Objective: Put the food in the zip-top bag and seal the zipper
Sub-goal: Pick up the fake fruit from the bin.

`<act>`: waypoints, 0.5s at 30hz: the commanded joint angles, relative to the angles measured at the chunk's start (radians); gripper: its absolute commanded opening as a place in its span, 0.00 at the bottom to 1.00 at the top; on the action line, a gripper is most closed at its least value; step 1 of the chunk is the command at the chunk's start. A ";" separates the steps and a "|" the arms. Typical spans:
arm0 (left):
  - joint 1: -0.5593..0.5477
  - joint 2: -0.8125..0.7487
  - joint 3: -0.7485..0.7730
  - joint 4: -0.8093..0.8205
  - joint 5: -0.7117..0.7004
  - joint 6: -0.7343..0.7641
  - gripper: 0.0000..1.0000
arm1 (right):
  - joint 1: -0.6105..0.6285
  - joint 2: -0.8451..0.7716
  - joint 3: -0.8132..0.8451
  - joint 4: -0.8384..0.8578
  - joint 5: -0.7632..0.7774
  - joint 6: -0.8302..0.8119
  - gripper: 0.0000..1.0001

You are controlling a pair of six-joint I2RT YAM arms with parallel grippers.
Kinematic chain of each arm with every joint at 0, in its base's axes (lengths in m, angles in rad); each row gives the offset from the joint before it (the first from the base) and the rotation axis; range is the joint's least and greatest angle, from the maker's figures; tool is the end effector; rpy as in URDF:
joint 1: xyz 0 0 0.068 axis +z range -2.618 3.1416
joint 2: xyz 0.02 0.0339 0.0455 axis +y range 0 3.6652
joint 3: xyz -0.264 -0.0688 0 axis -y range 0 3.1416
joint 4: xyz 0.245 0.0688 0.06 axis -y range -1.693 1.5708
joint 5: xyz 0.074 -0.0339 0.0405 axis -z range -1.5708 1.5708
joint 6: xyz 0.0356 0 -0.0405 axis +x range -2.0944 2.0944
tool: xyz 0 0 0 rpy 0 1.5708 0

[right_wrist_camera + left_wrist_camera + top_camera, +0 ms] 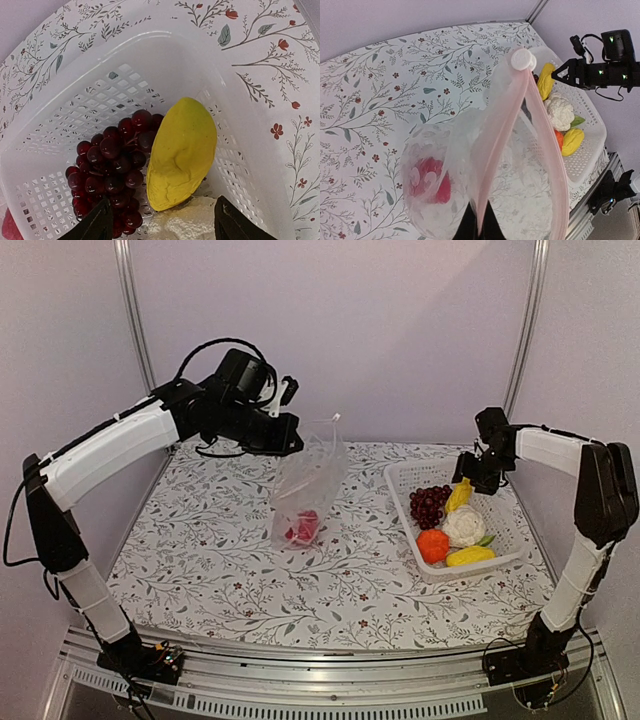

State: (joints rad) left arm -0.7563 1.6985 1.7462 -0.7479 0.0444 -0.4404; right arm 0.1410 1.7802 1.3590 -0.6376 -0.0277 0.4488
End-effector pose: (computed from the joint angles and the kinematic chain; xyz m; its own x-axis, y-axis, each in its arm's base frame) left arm 0.2748 -0.2614 0.3764 -0.7268 0.1002 -0.6796 0.4427 0.8248 -0.3519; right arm 0.3728 0.0539 0.2308 -0.8444 0.3182 -0.4309 0.2358 0.9431 0.2343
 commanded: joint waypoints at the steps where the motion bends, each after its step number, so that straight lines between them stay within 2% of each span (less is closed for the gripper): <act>1: 0.021 0.001 0.038 -0.052 -0.012 0.021 0.00 | -0.003 0.065 0.055 0.024 0.074 0.010 0.69; 10: 0.021 0.024 0.059 -0.063 0.015 -0.003 0.00 | -0.002 0.151 0.069 0.081 0.127 0.064 0.67; 15: 0.021 0.016 0.052 -0.073 0.007 0.005 0.00 | -0.002 0.184 0.097 0.120 0.123 0.075 0.54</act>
State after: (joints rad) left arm -0.7498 1.7031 1.7847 -0.7921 0.0452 -0.4385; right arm 0.1429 1.9293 1.4086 -0.5694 0.0692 0.5026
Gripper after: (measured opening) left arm 0.004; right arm 0.578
